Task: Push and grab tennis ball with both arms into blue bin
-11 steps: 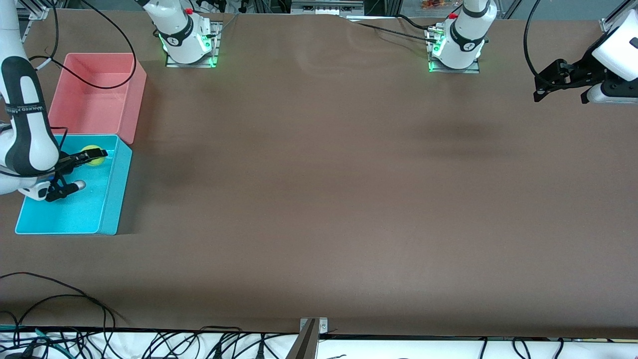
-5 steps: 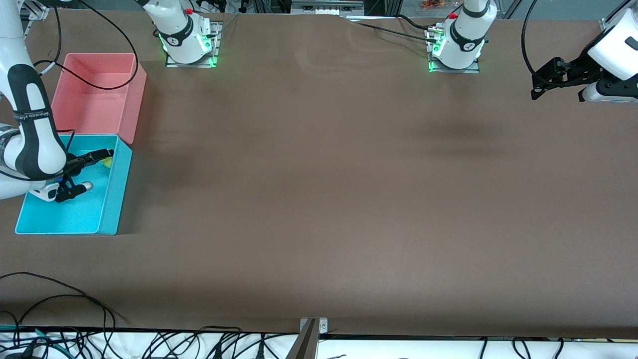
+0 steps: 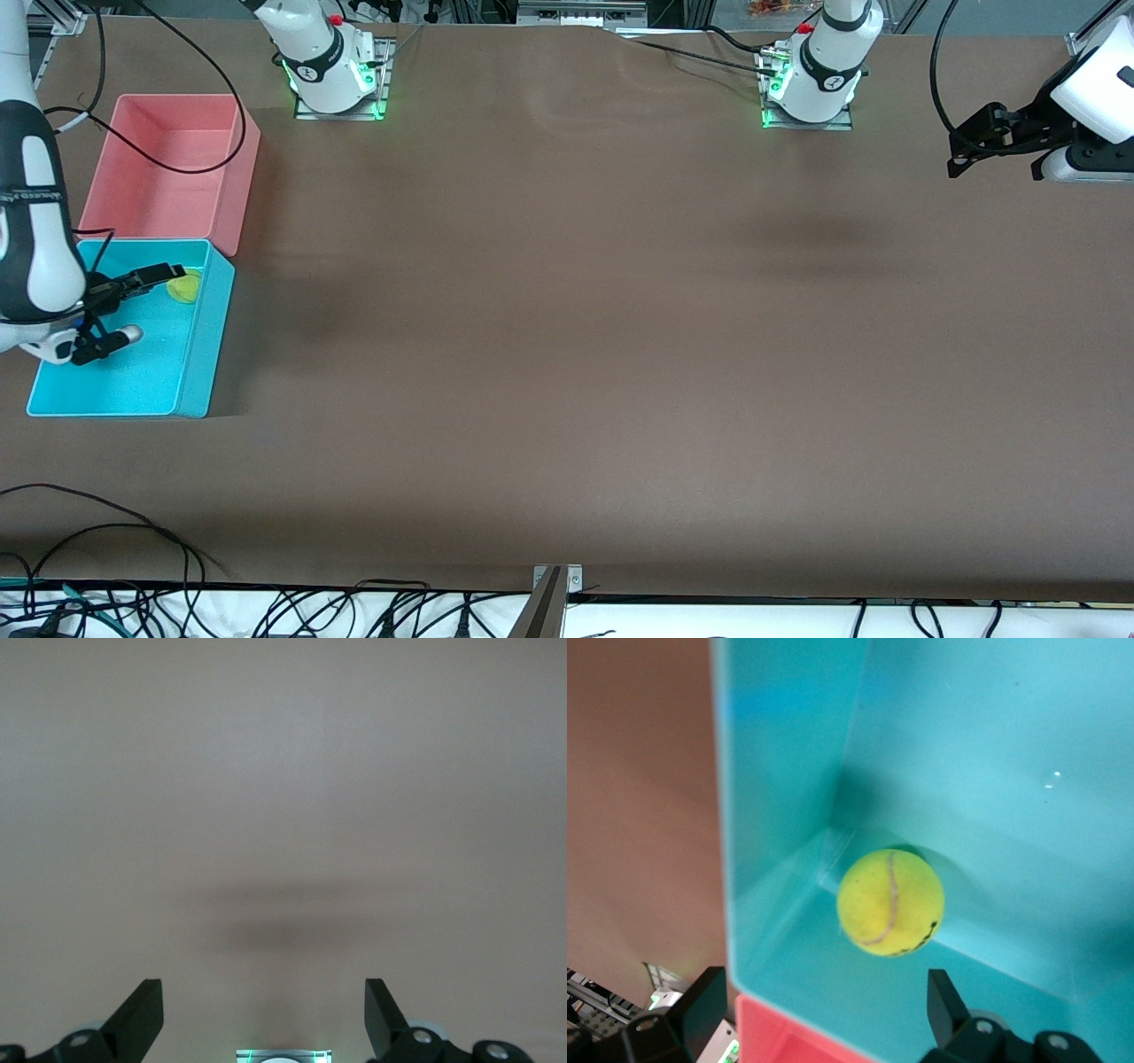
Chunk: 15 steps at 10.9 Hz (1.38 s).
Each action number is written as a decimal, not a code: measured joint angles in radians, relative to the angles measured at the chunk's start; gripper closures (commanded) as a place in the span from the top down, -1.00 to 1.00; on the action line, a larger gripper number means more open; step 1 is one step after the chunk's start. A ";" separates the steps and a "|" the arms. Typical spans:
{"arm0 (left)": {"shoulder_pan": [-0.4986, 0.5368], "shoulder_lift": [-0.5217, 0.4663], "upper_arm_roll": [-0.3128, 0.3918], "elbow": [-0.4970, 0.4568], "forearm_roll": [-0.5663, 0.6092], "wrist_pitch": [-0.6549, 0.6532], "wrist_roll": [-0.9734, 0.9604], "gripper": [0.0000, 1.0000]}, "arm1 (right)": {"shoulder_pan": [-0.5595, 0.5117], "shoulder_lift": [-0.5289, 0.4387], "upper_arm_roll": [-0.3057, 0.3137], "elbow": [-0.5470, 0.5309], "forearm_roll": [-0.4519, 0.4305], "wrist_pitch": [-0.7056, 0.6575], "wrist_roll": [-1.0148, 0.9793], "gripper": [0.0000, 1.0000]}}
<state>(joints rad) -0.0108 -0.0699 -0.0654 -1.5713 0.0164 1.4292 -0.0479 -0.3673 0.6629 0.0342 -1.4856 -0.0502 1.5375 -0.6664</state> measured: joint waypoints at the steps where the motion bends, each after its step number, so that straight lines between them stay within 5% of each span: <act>1: 0.000 0.000 0.000 0.000 0.000 0.000 -0.001 1.00 | 0.016 -0.014 0.001 0.046 -0.003 -0.047 0.002 1.00; 5: 0.000 0.000 -0.001 0.001 0.000 0.000 -0.002 1.00 | 0.090 -0.098 0.001 0.205 -0.047 -0.203 0.084 1.00; 9: 0.000 0.000 -0.001 0.001 0.000 -0.001 -0.002 1.00 | 0.126 -0.127 0.001 0.325 -0.088 -0.217 0.204 1.00; 15: -0.004 0.000 -0.006 0.002 -0.001 -0.003 -0.002 1.00 | 0.182 -0.171 0.007 0.385 -0.088 -0.223 0.438 1.00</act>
<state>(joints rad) -0.0143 -0.0695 -0.0710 -1.5689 0.0159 1.4257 -0.0499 -0.1853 0.4923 0.0416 -1.1006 -0.1380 1.3143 -0.2287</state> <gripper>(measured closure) 0.000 0.000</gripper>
